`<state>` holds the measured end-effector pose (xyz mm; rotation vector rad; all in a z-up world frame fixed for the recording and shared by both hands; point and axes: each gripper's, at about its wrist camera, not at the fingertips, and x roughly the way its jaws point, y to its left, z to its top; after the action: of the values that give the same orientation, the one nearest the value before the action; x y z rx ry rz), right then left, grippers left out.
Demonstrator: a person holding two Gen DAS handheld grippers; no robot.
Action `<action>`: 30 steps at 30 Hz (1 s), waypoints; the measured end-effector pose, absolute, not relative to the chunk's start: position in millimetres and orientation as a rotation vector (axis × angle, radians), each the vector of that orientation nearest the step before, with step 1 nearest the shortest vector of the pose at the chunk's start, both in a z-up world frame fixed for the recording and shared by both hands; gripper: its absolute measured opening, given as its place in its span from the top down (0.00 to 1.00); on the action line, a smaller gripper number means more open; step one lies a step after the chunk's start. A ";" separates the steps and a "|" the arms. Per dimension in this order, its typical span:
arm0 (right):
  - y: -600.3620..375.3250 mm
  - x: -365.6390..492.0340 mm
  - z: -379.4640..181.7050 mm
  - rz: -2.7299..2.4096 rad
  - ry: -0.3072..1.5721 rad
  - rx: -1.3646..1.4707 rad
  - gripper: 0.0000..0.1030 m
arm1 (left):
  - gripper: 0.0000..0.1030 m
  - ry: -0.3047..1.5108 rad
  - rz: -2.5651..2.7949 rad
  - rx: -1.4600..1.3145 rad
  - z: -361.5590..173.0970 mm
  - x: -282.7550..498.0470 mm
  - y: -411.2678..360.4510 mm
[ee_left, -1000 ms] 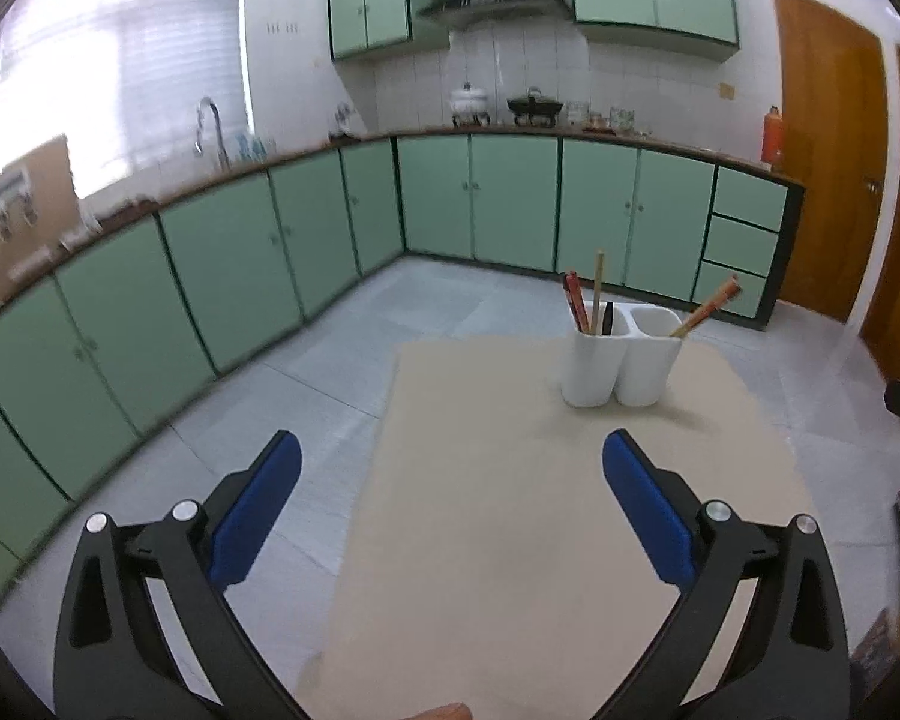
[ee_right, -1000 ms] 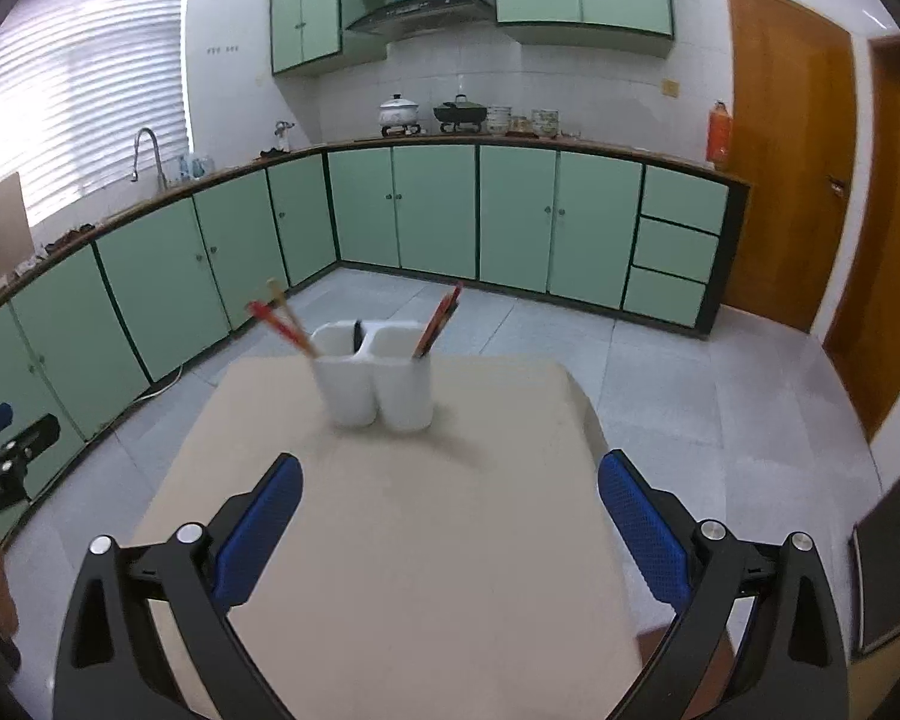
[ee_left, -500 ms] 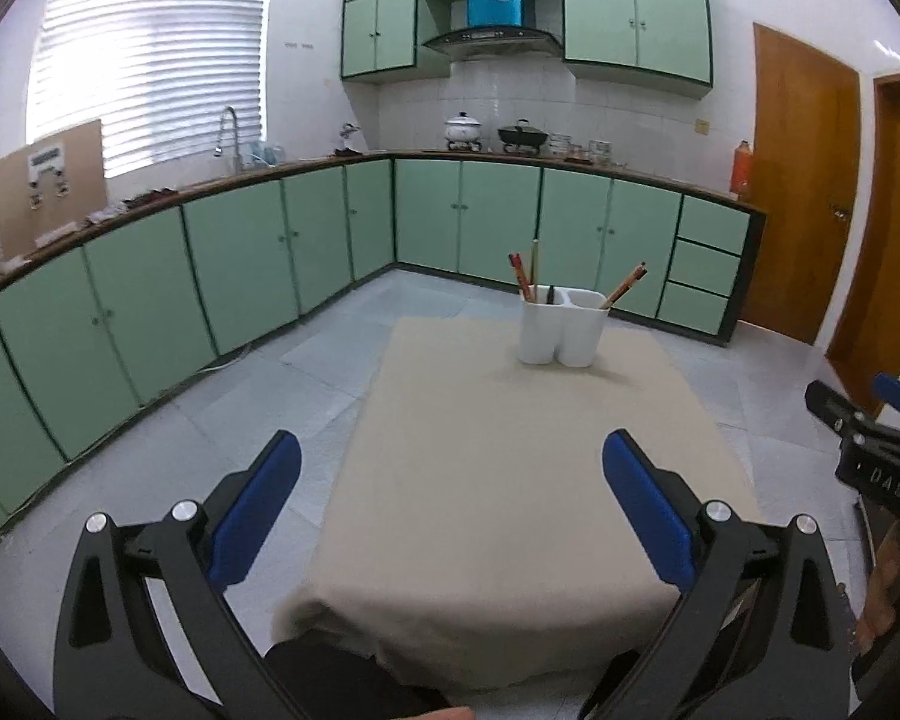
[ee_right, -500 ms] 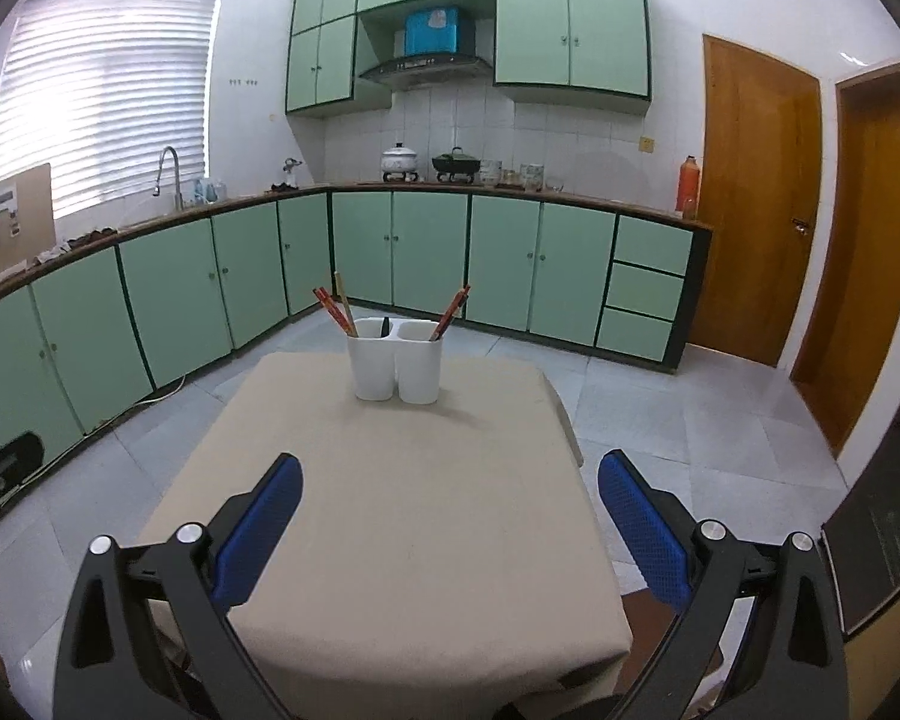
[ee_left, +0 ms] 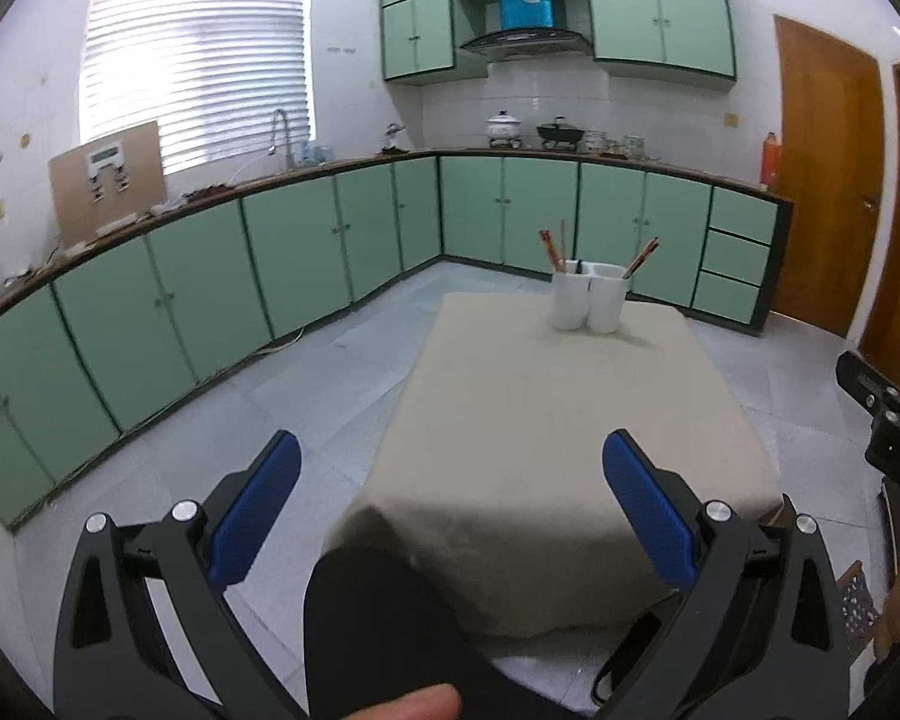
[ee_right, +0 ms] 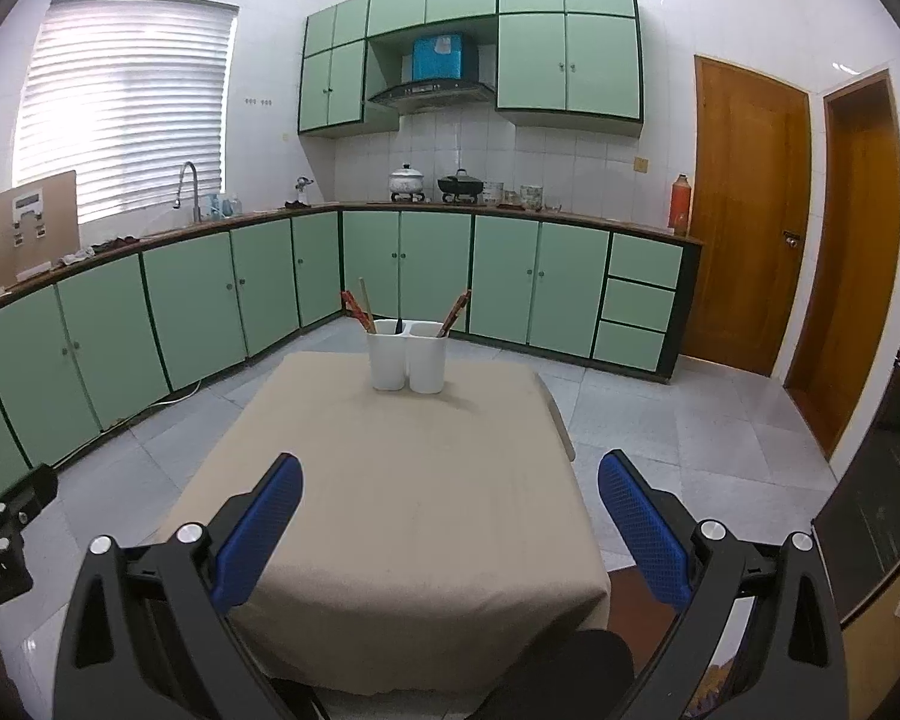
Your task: Organize utensils
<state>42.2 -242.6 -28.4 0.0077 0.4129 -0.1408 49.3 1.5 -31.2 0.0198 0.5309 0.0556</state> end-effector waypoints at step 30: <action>-240.8 -13.9 -18.0 -0.136 0.345 0.012 0.06 | 0.05 0.445 0.104 -0.062 -3.3 -6.8 29.0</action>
<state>-13.9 -240.8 -18.0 0.0118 0.3452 -0.1360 -6.8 29.0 -3.3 -0.0616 0.4451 0.1041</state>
